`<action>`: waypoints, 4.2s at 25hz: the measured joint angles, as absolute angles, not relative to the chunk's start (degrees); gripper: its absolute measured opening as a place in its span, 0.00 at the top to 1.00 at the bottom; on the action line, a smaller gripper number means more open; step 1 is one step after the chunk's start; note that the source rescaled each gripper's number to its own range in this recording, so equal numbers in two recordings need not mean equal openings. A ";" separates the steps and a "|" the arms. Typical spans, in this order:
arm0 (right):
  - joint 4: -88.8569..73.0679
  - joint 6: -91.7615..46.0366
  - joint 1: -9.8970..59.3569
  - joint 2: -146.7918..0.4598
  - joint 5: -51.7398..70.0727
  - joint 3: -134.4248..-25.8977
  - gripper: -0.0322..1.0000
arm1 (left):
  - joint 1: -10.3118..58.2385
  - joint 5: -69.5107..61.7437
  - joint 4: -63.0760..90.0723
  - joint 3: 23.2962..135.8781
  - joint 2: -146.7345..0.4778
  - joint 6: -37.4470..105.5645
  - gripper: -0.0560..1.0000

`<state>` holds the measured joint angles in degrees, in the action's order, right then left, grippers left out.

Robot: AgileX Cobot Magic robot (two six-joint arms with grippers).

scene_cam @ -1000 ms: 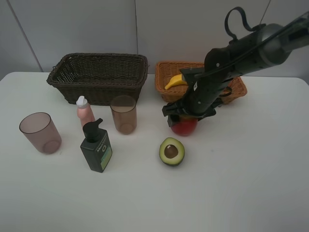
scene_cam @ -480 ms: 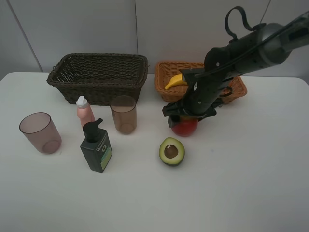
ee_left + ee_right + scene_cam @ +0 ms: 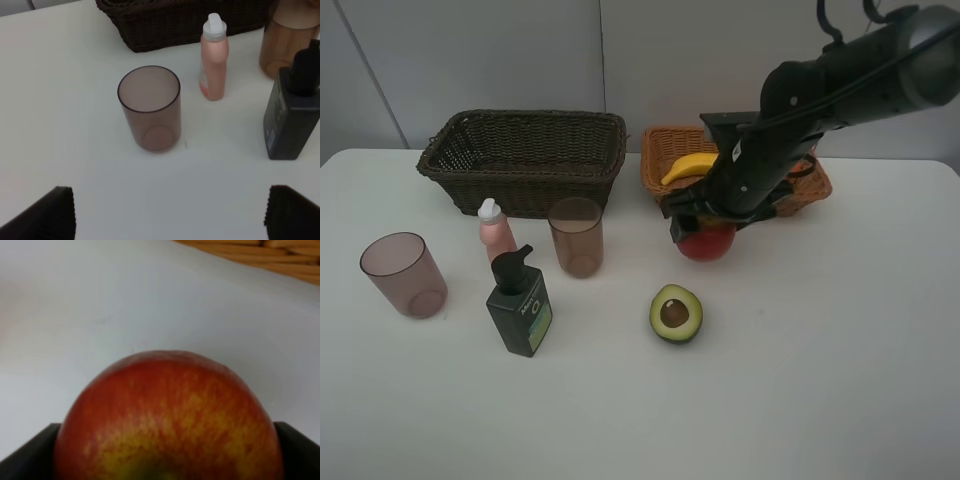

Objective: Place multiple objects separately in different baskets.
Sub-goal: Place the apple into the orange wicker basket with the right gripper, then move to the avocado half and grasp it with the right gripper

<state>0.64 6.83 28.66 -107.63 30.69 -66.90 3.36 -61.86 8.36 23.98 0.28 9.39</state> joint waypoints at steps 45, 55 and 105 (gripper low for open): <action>6.67 6.83 17.39 -111.76 6.87 -75.80 0.28 | 3.36 -61.86 8.36 23.98 0.28 9.39 0.00; 6.67 6.83 17.39 -113.39 6.83 -75.80 0.28 | 3.36 -61.86 8.36 23.98 0.28 9.39 0.00; 6.24 5.73 17.56 -104.98 21.62 -75.74 0.00 | 3.36 -61.86 8.36 23.98 0.28 9.39 0.00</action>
